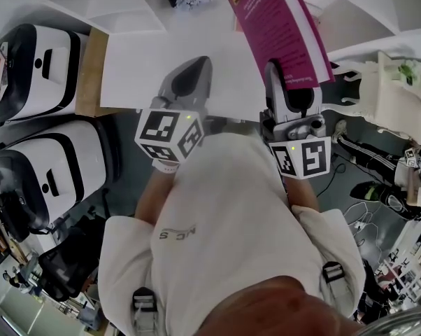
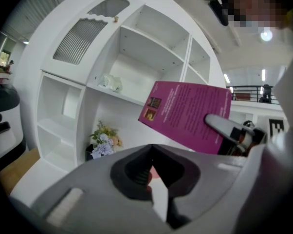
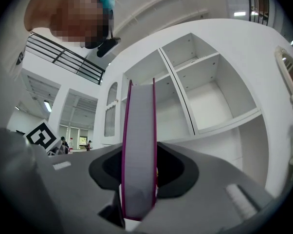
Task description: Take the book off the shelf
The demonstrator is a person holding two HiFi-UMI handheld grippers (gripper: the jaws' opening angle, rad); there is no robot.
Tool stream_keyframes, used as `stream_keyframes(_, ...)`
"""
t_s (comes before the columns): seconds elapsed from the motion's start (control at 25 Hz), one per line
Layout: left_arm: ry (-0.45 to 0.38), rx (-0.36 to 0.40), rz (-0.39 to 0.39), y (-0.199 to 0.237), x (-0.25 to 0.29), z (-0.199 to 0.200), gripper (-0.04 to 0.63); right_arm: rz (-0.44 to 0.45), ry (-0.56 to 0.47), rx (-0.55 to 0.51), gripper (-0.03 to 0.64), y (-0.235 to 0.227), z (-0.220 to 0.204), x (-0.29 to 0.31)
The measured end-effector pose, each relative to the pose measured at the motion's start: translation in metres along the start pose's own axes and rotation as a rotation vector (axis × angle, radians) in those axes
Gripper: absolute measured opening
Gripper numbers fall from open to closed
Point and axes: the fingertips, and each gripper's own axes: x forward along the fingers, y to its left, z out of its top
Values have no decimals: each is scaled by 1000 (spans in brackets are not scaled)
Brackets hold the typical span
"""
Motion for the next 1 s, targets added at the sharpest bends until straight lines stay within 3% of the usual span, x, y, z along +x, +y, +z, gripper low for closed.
stream_keyframes(1.0,76,-34,122,20,-23,-58,0,-18,294,41,138,-13,-118,-22)
